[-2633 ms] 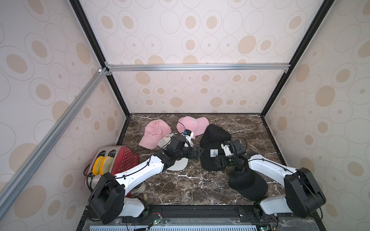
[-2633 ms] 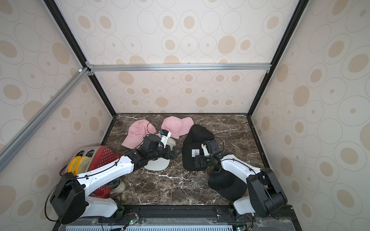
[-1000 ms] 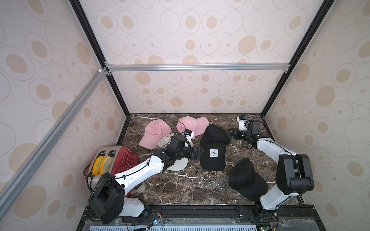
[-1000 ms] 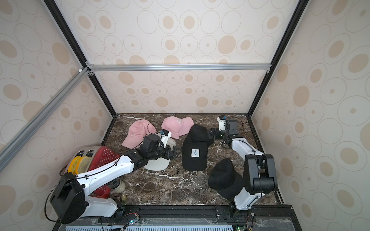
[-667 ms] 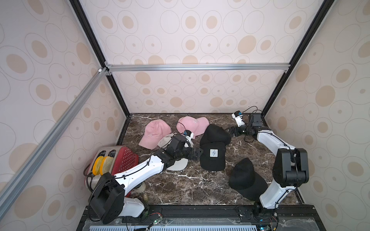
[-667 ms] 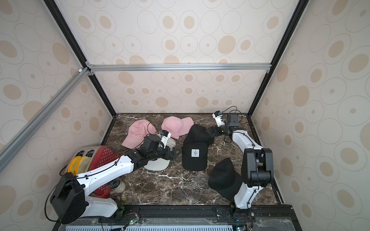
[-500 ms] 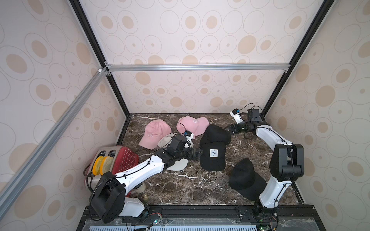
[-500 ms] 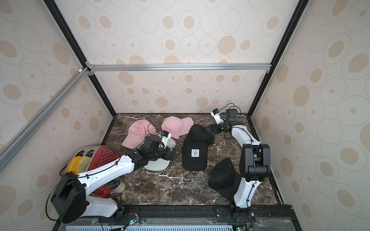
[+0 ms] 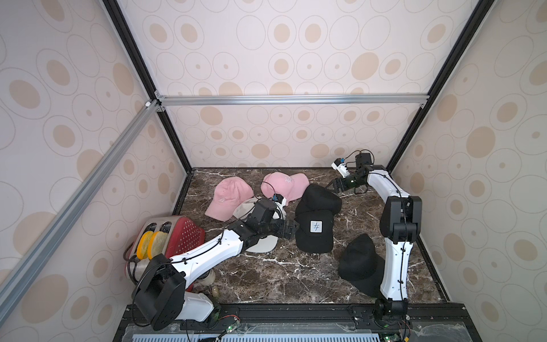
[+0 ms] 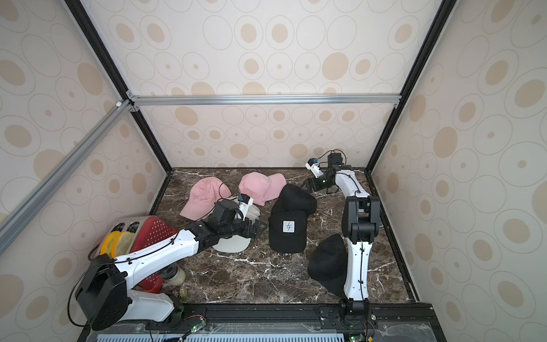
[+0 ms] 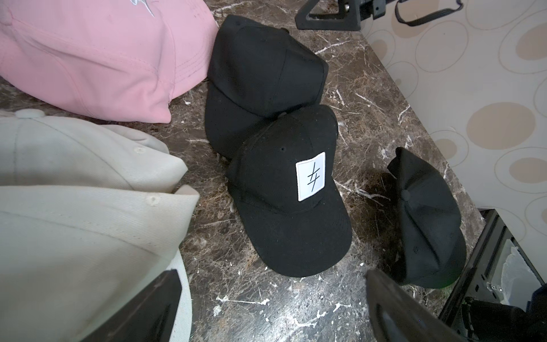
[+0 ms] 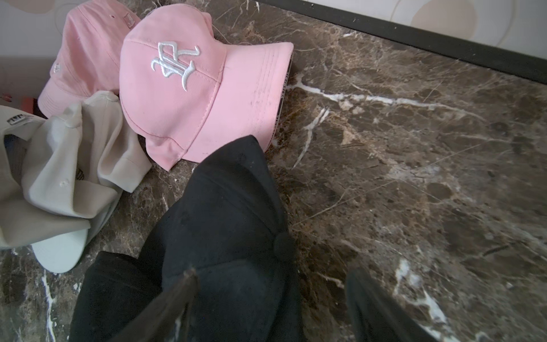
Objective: Stack the baseball caps by color
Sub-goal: Pick up the baseball cap from the center of the board.
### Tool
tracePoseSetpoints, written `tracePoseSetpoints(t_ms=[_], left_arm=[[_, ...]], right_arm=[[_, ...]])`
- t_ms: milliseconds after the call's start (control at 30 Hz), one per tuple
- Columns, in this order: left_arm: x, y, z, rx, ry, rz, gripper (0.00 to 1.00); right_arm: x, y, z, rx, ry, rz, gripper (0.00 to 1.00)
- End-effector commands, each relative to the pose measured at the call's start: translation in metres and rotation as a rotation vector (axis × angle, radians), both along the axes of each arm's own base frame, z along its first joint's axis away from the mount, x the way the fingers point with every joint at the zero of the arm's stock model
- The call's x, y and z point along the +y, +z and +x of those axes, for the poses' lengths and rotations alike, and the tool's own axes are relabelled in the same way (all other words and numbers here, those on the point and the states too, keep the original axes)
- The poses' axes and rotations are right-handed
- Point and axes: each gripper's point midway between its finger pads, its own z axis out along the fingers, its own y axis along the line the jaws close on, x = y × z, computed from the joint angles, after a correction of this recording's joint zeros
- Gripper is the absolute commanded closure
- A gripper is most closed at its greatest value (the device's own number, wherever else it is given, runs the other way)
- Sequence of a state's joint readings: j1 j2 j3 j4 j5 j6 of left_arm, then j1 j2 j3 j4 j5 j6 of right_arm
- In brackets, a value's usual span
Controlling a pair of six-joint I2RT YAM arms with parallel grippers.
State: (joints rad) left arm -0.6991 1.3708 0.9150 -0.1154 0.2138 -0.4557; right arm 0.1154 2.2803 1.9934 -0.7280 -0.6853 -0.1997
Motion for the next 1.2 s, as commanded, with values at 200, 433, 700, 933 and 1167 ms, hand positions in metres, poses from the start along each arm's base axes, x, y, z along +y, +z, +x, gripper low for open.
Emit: tracePoseSetpoints(t_ms=[200, 433, 700, 933, 1167], left_arm=[[-0.008, 0.020, 0.000, -0.036, -0.030, -0.018, 0.01], [-0.010, 0.017, 0.000, -0.021, -0.038, -0.021, 0.01], [-0.009, 0.016, 0.000, -0.024, -0.032, -0.015, 0.01], [-0.008, 0.013, 0.000, -0.023, -0.032, -0.007, 0.01], [-0.005, 0.013, 0.000, -0.028, -0.027, 0.002, 0.01]], right_arm=[[0.014, -0.018, -0.024, 0.145, 0.049, 0.056, 0.18], [0.023, -0.032, -0.027, 0.171, 0.069, 0.077, 0.27], [0.027, -0.030, -0.018, 0.150, 0.059, 0.085, 0.55], [0.028, -0.002, -0.004, 0.044, 0.028, 0.100, 1.00], [0.021, 0.030, 0.012, -0.077, -0.044, 0.097, 1.00]])
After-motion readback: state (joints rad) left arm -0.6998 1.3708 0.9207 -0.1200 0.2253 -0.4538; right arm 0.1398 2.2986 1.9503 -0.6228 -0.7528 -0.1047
